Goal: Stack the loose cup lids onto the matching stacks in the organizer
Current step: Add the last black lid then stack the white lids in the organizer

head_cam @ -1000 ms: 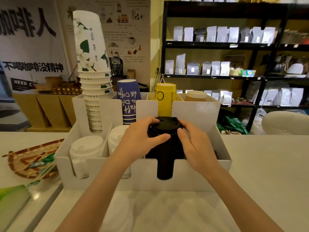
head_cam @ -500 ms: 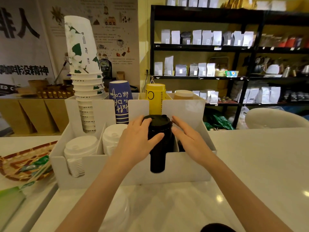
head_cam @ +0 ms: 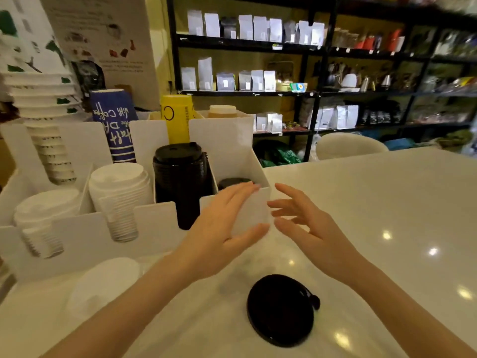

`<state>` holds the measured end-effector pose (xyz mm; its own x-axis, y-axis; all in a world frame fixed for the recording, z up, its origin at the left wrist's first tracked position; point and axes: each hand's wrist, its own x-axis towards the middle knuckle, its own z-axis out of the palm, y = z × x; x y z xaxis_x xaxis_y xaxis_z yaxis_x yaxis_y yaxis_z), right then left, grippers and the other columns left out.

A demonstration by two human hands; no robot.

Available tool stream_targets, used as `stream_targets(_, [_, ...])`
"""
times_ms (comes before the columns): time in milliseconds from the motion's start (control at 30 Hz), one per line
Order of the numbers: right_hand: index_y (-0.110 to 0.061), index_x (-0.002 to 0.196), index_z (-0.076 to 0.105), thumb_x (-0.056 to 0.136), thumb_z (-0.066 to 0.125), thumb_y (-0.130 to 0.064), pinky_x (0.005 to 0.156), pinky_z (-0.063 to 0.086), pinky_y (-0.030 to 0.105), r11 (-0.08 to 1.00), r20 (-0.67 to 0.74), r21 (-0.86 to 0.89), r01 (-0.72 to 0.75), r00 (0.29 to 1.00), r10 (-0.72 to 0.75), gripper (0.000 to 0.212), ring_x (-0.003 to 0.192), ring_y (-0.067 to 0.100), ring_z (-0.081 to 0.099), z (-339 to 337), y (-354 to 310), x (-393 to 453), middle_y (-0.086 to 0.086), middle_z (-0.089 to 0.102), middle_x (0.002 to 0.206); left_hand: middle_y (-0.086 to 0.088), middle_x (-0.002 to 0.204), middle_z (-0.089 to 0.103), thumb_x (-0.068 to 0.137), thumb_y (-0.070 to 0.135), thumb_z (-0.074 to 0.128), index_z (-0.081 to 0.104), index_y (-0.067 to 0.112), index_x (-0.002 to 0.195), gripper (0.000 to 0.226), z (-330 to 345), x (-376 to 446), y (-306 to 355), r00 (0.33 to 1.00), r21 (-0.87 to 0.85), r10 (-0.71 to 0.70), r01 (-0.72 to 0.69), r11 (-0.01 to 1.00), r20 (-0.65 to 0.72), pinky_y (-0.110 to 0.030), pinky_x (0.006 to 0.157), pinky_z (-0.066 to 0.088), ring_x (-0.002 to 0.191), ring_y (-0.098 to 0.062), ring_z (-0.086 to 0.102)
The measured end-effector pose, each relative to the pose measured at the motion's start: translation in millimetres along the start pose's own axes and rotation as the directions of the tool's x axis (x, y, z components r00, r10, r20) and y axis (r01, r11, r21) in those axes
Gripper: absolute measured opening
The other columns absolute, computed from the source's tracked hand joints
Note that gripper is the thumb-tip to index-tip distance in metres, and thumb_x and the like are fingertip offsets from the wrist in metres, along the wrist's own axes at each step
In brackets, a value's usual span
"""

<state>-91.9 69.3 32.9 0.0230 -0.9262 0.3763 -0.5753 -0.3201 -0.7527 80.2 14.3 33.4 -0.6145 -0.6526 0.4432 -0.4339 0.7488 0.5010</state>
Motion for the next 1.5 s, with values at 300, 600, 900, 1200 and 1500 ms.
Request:
stream_targets(300, [-0.048,0.123,0.041,0.087,0.047,-0.039,0.088,0.031,0.005,0.974,0.009,-0.128,-0.188,0.982,0.191,0.038,0.114,-0.02,0.036,0.0,34.7,-81.0,-0.036,0.045,0.119,0.034,0.135,0.009,0.059,0.069,0.062,-0.003,0.058,0.125,0.093,51.0,-52.6,6.8,0.915,-0.033,-0.055,0.075,0.997,0.4,-0.014,0.106,0.016,0.126,0.012,0.012])
stream_targets(600, [-0.049,0.105,0.051,0.085,0.053,-0.03,0.08,0.03,-0.005,0.972,0.086,-0.191,-0.137,0.984,0.155,0.028,0.1,-0.022,0.042,5.4,29.4,-90.7,-0.042,0.048,0.093,0.021,0.13,0.035,0.056,0.068,0.064,0.021,0.036,0.135,0.096,54.7,-57.5,-2.3,0.935,0.012,-0.036,0.034,0.999,0.354,-0.019,0.1,0.036,0.117,0.004,0.037])
stream_targets(900, [-0.038,0.112,0.056,0.085,0.054,-0.024,0.083,0.034,0.0,0.987,0.071,-0.077,-0.139,0.987,0.144,0.03,0.107,-0.016,0.045,2.7,32.0,-67.2,-0.034,0.054,0.107,0.026,0.122,0.043,0.049,0.07,0.064,0.034,0.034,0.131,0.094,49.2,-51.4,-0.3,0.979,-0.079,-0.105,0.12,0.99,0.173,-0.003,0.093,0.031,0.111,0.009,0.041])
stream_targets(1200, [-0.031,0.113,0.056,0.086,0.051,-0.018,0.082,0.043,0.01,0.996,0.102,-0.083,0.027,0.995,-0.018,0.03,0.103,-0.004,0.052,-6.7,4.3,-8.2,-0.025,0.056,0.099,0.036,0.108,0.045,0.053,0.063,0.067,0.036,0.051,0.111,0.067,15.9,-31.7,-2.0,0.992,-0.086,-0.104,0.097,0.992,-0.073,0.001,0.083,0.033,0.105,0.018,0.042])
stream_targets(1500, [-0.022,0.121,0.055,0.088,0.049,-0.019,0.087,0.047,0.013,0.979,0.069,0.096,0.177,0.98,-0.184,0.033,0.105,0.006,0.055,-1.3,-41.8,73.9,-0.009,0.061,0.107,0.019,0.111,0.055,0.051,0.052,0.076,0.049,0.029,0.118,0.076,-43.8,-0.8,-13.5,0.91,-0.124,-0.122,0.079,0.989,-0.396,-0.003,0.08,0.041,0.107,0.007,0.05])
